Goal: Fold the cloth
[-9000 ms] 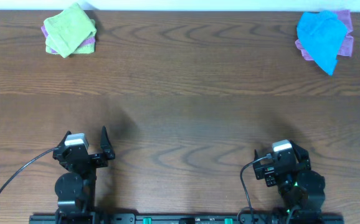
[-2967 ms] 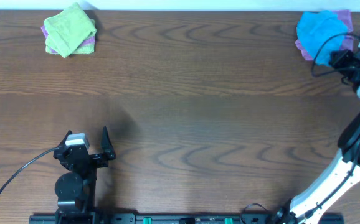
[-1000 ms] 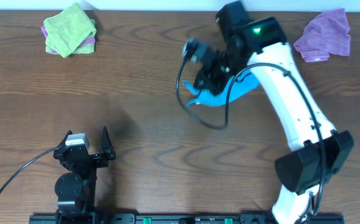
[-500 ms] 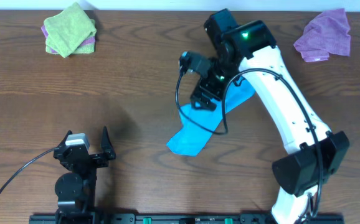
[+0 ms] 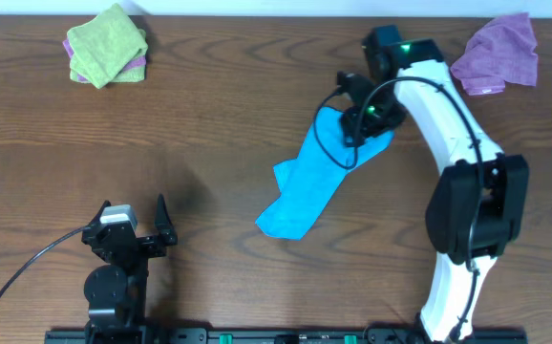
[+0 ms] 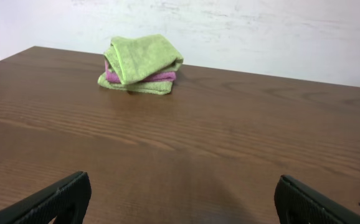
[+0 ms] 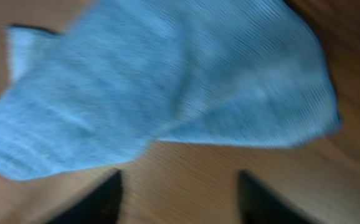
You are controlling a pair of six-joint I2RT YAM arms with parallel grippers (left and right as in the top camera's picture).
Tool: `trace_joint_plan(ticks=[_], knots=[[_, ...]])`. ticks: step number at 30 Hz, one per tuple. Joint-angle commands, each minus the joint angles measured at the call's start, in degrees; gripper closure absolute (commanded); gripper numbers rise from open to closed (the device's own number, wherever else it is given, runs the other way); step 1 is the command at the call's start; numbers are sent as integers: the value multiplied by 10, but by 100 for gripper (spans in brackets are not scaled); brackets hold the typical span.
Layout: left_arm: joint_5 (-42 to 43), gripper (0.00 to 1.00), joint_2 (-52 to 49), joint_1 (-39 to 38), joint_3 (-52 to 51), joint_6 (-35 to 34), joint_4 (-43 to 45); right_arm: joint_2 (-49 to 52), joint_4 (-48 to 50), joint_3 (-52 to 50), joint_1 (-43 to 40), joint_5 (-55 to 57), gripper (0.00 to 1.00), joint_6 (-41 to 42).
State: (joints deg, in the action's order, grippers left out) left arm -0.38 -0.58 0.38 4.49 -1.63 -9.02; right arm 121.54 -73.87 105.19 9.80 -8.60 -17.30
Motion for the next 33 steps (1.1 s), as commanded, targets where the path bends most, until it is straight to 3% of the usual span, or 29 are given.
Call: trace_joint_plan(ticks=[1, 3, 9, 18, 33], knots=[[0, 5, 3, 3, -18, 4, -8, -1, -11, 0, -32, 14, 59, 31], [0, 5, 3, 3, -18, 4, -8, -1, -19, 0, -48, 20, 52, 31], [0, 5, 3, 3, -18, 4, -8, -1, -12, -28, -80, 16, 54, 31], [0, 5, 4, 3, -18, 4, -8, -1, 97, -127, -106, -48, 52, 32], [0, 5, 3, 3, -18, 4, -8, 10, 219, -168, -133, -93, 52, 36]])
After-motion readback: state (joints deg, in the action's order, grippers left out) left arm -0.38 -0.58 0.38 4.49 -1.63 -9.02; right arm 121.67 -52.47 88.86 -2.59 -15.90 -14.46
